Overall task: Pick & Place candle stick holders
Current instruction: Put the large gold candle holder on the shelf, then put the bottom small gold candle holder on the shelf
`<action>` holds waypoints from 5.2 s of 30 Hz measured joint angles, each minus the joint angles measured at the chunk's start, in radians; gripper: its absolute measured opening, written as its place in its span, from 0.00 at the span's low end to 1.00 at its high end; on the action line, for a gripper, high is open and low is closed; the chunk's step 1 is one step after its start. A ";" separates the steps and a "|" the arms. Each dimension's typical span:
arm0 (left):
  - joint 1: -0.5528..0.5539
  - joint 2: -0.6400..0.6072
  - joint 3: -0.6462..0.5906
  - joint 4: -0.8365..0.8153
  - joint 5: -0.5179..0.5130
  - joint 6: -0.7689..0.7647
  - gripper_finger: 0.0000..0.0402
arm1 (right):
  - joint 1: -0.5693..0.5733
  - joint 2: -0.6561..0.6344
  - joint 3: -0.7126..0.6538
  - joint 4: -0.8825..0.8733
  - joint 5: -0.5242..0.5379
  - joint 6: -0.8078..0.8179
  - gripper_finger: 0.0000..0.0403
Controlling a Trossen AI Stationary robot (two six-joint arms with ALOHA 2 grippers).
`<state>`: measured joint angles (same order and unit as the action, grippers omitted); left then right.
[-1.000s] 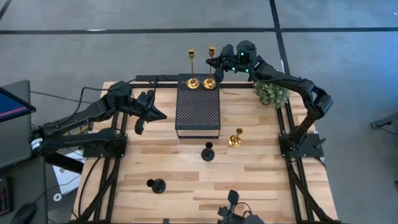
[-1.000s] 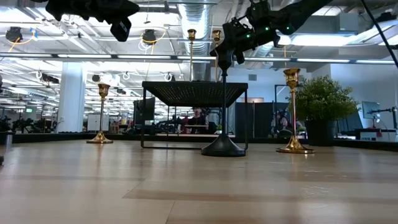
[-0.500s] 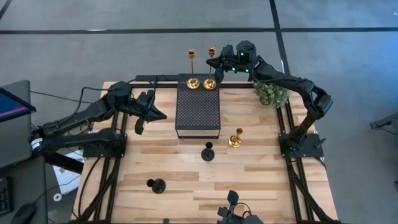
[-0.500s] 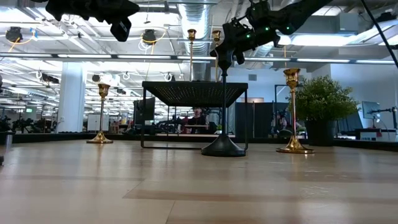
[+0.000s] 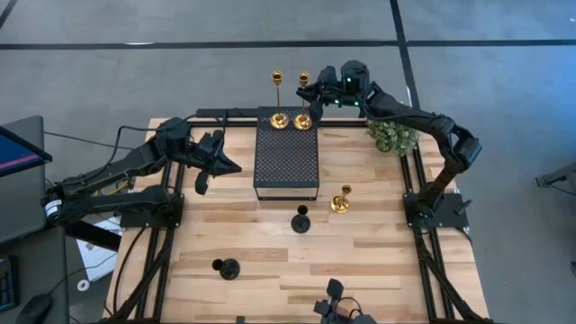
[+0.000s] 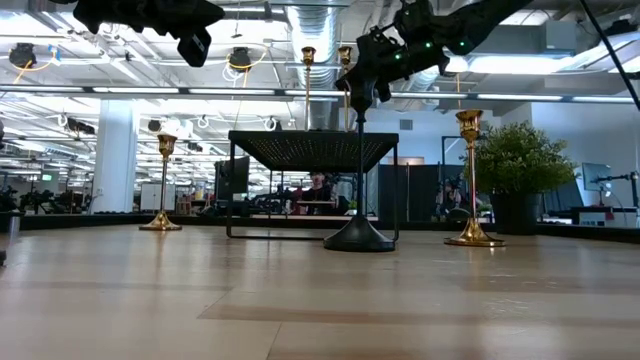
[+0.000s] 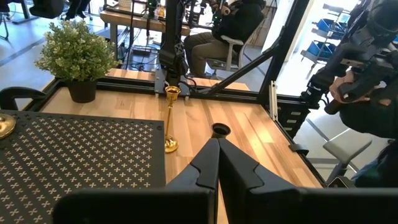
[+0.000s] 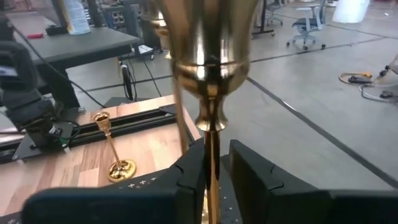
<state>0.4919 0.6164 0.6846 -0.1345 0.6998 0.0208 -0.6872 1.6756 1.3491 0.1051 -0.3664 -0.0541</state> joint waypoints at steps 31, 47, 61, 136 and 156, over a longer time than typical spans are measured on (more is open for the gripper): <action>0.000 0.000 0.000 -0.006 0.000 -0.004 0.01 | 0.002 -0.425 0.000 -0.730 0.001 -0.139 0.37; 0.000 0.000 0.000 -0.007 0.000 -0.003 0.01 | 0.245 -0.638 -0.099 -0.994 0.013 -0.111 0.15; 0.000 -0.001 0.000 -0.007 0.000 -0.003 0.01 | 0.416 -0.845 -0.459 -0.737 0.206 0.143 0.14; 0.000 0.016 0.000 -0.006 0.000 0.050 0.01 | 0.936 -1.046 -0.868 -0.443 0.730 0.189 0.14; 0.000 0.047 0.000 -0.006 0.000 0.050 0.01 | 0.960 -1.124 -1.195 -0.188 0.733 0.470 0.14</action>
<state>0.4919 0.6636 0.6842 -0.1410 0.6998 0.0704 0.2726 0.5512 0.1540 -0.0832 0.3668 0.4155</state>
